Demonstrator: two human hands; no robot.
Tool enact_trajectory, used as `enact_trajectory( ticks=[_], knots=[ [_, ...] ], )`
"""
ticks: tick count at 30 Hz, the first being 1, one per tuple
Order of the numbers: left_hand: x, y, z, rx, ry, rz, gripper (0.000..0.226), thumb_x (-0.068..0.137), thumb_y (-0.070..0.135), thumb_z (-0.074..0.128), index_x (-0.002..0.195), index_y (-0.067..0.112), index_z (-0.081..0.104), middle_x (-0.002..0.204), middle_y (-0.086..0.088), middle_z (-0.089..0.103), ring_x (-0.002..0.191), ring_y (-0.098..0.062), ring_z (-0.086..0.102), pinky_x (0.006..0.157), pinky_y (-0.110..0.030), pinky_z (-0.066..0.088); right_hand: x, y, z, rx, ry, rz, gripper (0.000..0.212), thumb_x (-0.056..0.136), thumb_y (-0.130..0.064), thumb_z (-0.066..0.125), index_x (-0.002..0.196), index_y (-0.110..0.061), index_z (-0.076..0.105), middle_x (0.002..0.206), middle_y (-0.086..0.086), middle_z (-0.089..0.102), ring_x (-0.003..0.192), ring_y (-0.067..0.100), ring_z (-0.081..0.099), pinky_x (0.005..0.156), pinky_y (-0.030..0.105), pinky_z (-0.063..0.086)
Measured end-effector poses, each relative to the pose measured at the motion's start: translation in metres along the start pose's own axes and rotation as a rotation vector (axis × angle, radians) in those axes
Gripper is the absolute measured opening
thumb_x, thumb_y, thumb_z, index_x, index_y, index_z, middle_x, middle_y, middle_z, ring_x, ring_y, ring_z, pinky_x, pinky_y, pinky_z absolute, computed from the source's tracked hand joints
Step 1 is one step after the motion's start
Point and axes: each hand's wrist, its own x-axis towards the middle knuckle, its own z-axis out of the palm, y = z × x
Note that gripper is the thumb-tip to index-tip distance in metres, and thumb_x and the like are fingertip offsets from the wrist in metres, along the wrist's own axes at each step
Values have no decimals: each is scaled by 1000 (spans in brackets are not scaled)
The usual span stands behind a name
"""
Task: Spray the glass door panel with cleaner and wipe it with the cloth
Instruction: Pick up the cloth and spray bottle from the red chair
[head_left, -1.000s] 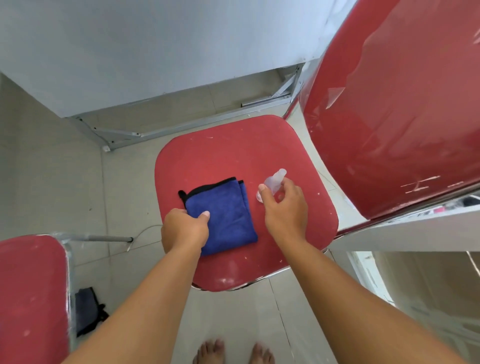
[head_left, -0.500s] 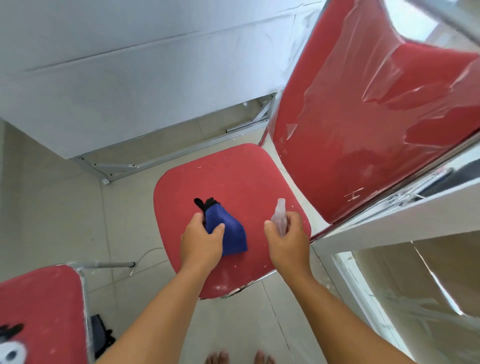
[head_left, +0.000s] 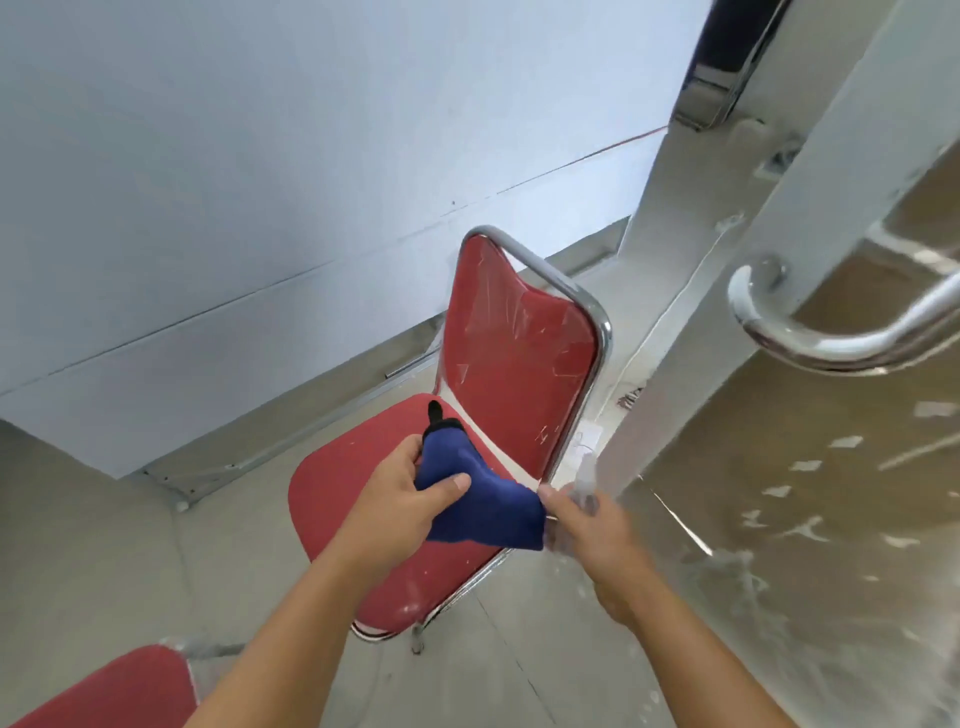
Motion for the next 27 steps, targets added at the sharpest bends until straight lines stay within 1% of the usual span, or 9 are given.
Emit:
enact_trajectory(
  ticks=[4, 8, 9, 12, 14, 16, 20, 24, 27],
  knots=[
    [-31, 55, 18, -3, -195, 69, 30, 93, 15, 67, 121, 23, 59, 109, 8, 74, 100, -10, 70, 86, -29, 55, -60, -38, -41, 315, -103, 155, 30, 90, -40, 68, 97, -12, 61, 96, 11, 75, 83, 26, 73, 79, 44, 60],
    [-50, 87, 46, 131, -329, 165, 32, 92, 20, 70, 121, 26, 58, 111, 5, 72, 102, -14, 69, 94, -43, 55, -109, -53, -75, 479, -35, 27, 9, 89, -18, 69, 83, -13, 65, 86, 10, 71, 74, 20, 71, 71, 39, 58],
    [-54, 93, 56, 170, -338, 199, 35, 90, 23, 72, 121, 27, 57, 110, 6, 72, 101, -14, 69, 93, -44, 55, -119, -54, -84, 493, 0, -26, 16, 89, -9, 70, 75, -15, 63, 80, 7, 67, 70, 17, 68, 69, 37, 55],
    [-70, 111, 88, 283, -286, 336, 62, 87, 24, 74, 138, 36, 40, 115, 19, 63, 102, -3, 65, 88, -22, 54, -150, -60, -115, 439, 146, -156, 27, 88, 5, 68, 77, -16, 56, 77, 2, 58, 69, 15, 60, 64, 31, 51],
    [-80, 122, 110, 275, -267, 406, 78, 88, 20, 74, 145, 44, 27, 108, 10, 67, 93, -6, 68, 80, -19, 55, -169, -67, -138, 398, 257, -206, 23, 88, 6, 68, 83, -15, 62, 82, 4, 61, 72, 16, 59, 60, 27, 51],
    [-88, 134, 133, 334, -263, 475, 67, 90, 19, 70, 136, 54, 36, 95, 0, 69, 86, -11, 68, 78, -27, 58, -186, -74, -163, 368, 322, -240, 21, 88, 5, 69, 84, -15, 68, 86, 6, 66, 76, 17, 62, 63, 28, 51],
    [-106, 162, 175, 432, -364, 529, 34, 91, 14, 68, 112, 41, 66, 82, 23, 66, 66, 4, 63, 59, -12, 49, -220, -83, -211, 269, 282, -302, 29, 86, 6, 71, 95, -21, 78, 95, 7, 74, 82, 17, 68, 73, 33, 56],
    [-115, 184, 206, 548, -426, 583, 64, 71, 22, 87, 126, 40, 60, 115, 18, 62, 101, 0, 62, 88, -18, 48, -248, -89, -248, 14, 245, -333, 44, 75, -5, 81, 112, -29, 76, 104, 10, 77, 88, 23, 71, 89, 37, 57],
    [-119, 197, 230, 612, -394, 697, 47, 70, 20, 84, 108, 40, 65, 107, 17, 64, 96, -4, 61, 84, -23, 47, -262, -97, -264, -208, 351, -347, 34, 83, -3, 75, 107, -27, 75, 86, 3, 74, 74, 13, 66, 71, 21, 53]
  ],
)
